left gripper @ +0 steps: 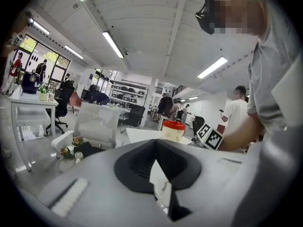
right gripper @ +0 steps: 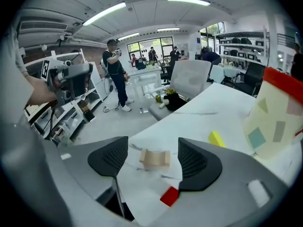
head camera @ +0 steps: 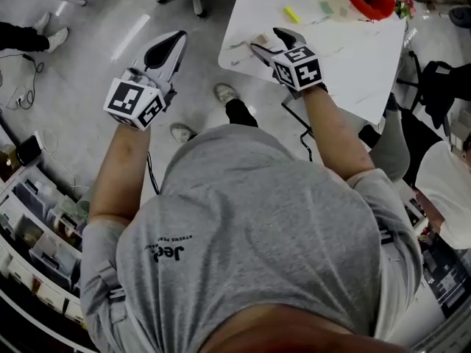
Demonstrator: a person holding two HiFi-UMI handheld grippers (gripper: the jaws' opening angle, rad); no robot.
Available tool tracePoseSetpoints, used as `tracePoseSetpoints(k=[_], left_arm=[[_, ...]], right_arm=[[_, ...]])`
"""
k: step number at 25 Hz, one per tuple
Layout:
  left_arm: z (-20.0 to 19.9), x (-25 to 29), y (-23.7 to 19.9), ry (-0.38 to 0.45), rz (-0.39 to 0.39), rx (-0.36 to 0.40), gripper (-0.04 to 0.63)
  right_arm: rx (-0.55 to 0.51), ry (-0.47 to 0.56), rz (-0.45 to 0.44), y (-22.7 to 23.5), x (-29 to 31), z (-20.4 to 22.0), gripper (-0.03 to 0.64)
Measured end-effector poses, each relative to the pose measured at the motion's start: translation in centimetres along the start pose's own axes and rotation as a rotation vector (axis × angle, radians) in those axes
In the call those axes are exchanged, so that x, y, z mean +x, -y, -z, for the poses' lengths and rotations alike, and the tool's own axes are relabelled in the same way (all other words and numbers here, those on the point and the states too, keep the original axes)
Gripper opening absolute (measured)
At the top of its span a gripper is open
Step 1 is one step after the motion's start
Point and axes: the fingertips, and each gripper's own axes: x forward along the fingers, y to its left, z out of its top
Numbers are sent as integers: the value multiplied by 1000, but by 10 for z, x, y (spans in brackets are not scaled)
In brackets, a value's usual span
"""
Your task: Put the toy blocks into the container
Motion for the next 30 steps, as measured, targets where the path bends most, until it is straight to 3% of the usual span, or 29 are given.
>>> tracePoseSetpoints(k=[10,15,17,30], left_arm=[[36,28,4,-41,34,-32,57],[42,30,4,-50,36,-38,57],[43,28,3,-52,34,-40,57],[2,34,7,-10,53,-16,57]], right_arm=[[-20,-209,34,9,45,43,336],[-41,-247,74,14,56,49,331],[-48,-255,77,16,57,47,300],[-13,-92,78,27,1,-12,298]])
